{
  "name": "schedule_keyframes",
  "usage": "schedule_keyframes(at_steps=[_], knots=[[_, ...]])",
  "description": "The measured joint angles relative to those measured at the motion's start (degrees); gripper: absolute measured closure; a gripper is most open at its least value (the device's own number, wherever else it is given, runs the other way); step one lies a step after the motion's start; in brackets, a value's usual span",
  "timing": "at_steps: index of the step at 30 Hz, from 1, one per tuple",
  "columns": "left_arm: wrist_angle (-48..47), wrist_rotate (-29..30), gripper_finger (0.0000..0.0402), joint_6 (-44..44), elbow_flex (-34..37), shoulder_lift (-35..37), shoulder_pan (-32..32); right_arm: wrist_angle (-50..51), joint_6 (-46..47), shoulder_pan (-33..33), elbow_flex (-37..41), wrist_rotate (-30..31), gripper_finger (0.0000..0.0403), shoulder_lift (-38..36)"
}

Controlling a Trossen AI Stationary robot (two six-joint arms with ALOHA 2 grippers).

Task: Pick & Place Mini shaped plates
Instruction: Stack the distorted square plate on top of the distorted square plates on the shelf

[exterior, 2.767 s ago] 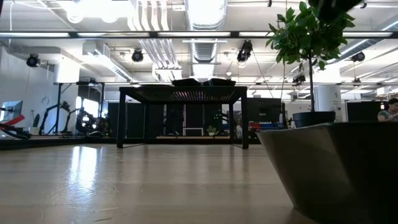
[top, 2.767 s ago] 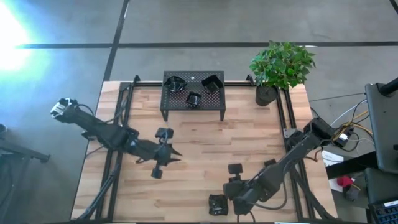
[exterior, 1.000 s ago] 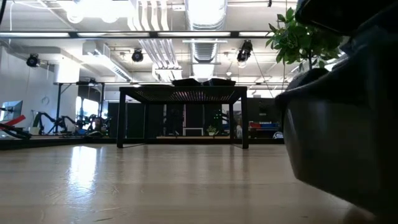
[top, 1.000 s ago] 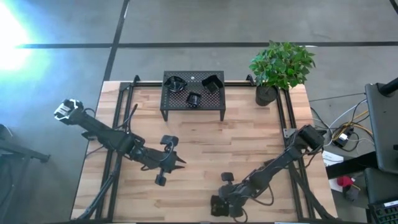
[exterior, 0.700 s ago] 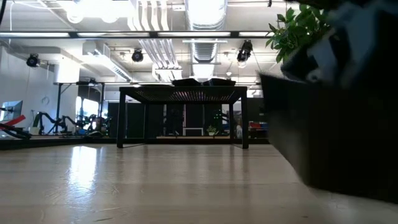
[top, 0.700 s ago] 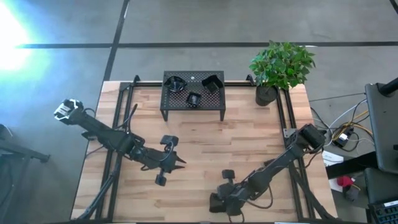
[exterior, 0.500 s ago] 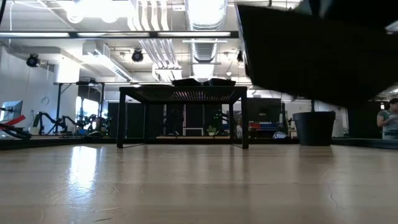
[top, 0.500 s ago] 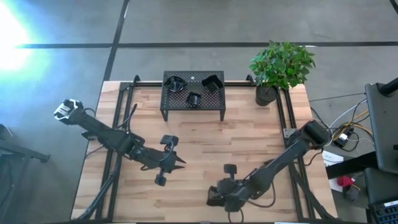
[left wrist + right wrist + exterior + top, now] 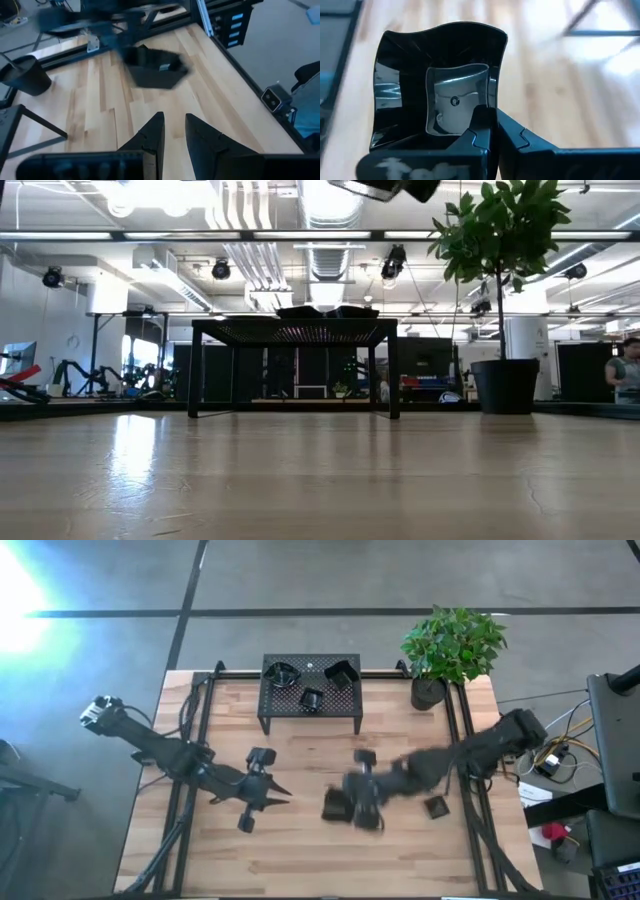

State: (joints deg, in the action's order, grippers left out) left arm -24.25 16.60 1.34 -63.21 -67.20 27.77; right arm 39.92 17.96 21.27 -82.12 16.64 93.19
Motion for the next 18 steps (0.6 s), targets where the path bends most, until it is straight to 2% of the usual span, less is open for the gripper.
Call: schedule_keyframes(at_steps=[5,10,18], knots=[[-0.31,0.02,0.0330,0.33,0.07,2.03,0.00,0.65,-4.77,-9.89,-0.27,-2.85,0.0395,-4.93],[-0.66,0.02,0.0330,0.42,0.12,3.05,0.00,0.27,-7.31,-19.64,-1.43,-3.23,0.0395,-8.07],[-0.74,0.05,0.0330,1.20,0.14,3.08,0.00,-0.24,1.90,-34.58,-4.93,-3.06,0.0395,-7.06]])
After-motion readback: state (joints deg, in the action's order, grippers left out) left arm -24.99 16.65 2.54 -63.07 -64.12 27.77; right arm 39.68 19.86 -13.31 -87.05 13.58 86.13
